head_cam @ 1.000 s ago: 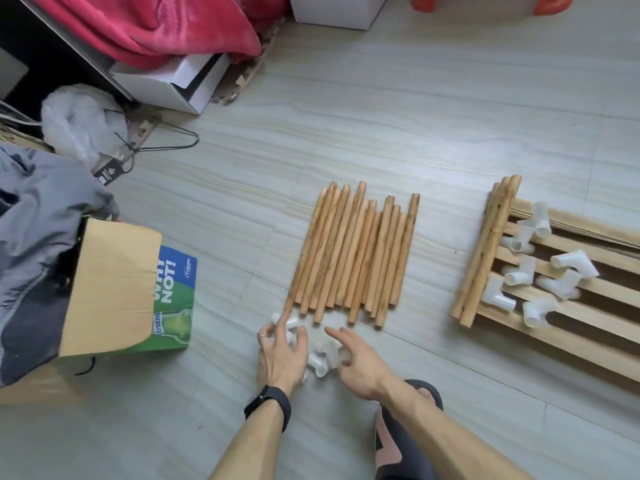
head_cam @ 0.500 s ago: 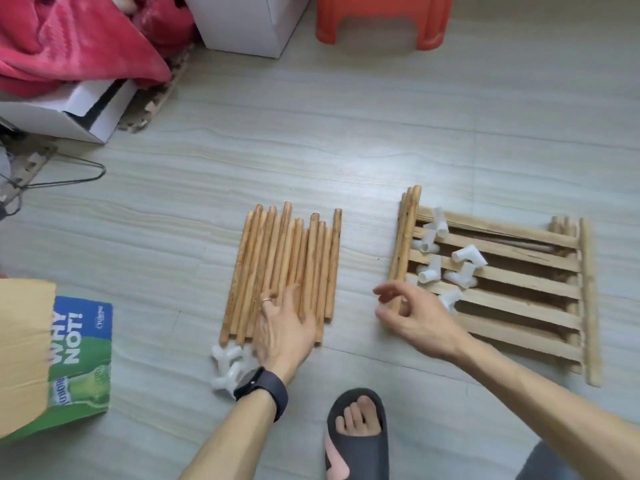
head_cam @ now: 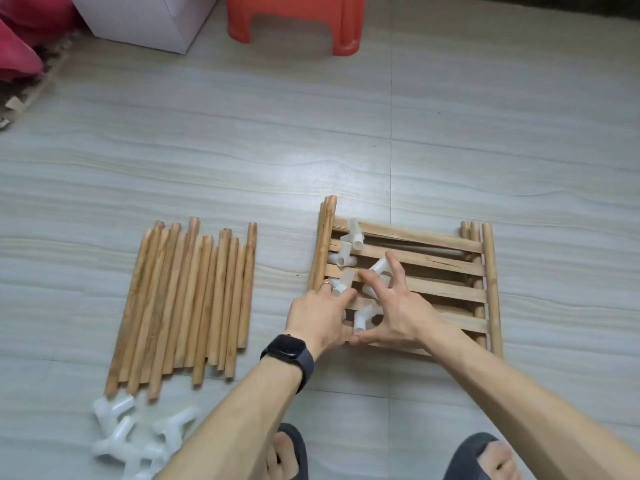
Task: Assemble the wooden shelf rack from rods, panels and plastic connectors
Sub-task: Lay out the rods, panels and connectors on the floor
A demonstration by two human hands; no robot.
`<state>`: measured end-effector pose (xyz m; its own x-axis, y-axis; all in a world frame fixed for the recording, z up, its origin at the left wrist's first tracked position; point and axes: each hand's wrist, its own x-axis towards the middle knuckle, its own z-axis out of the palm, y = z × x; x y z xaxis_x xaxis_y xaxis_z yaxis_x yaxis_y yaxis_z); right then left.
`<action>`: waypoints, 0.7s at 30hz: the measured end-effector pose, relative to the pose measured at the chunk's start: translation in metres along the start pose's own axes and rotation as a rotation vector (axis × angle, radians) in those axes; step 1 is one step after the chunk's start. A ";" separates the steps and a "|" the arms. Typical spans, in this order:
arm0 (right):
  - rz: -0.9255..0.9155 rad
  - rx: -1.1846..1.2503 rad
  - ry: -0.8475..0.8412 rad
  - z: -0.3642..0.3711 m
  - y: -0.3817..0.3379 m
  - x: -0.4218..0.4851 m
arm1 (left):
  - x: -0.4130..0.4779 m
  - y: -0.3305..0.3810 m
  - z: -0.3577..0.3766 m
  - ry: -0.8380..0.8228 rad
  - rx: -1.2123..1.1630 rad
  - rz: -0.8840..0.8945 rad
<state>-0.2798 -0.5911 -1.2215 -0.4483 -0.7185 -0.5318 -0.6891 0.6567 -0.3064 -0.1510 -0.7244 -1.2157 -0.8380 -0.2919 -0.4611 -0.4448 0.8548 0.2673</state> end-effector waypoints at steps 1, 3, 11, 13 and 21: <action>0.005 0.020 0.011 0.002 0.002 0.001 | 0.000 -0.001 0.001 0.004 -0.009 0.007; 0.016 0.063 0.040 0.004 0.006 0.000 | -0.001 -0.002 0.002 0.023 -0.013 0.016; 0.038 0.141 0.236 0.007 0.022 -0.010 | 0.001 0.003 -0.001 0.075 0.033 0.034; 0.088 0.163 0.304 0.006 0.021 -0.006 | 0.003 0.010 -0.004 0.090 0.065 0.022; 0.157 0.254 0.404 0.024 0.011 -0.003 | 0.009 0.029 -0.006 0.079 -0.076 -0.077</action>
<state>-0.2722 -0.5763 -1.2418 -0.7550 -0.6047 -0.2537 -0.4579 0.7631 -0.4561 -0.1731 -0.7048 -1.2069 -0.8216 -0.3904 -0.4154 -0.5286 0.7947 0.2984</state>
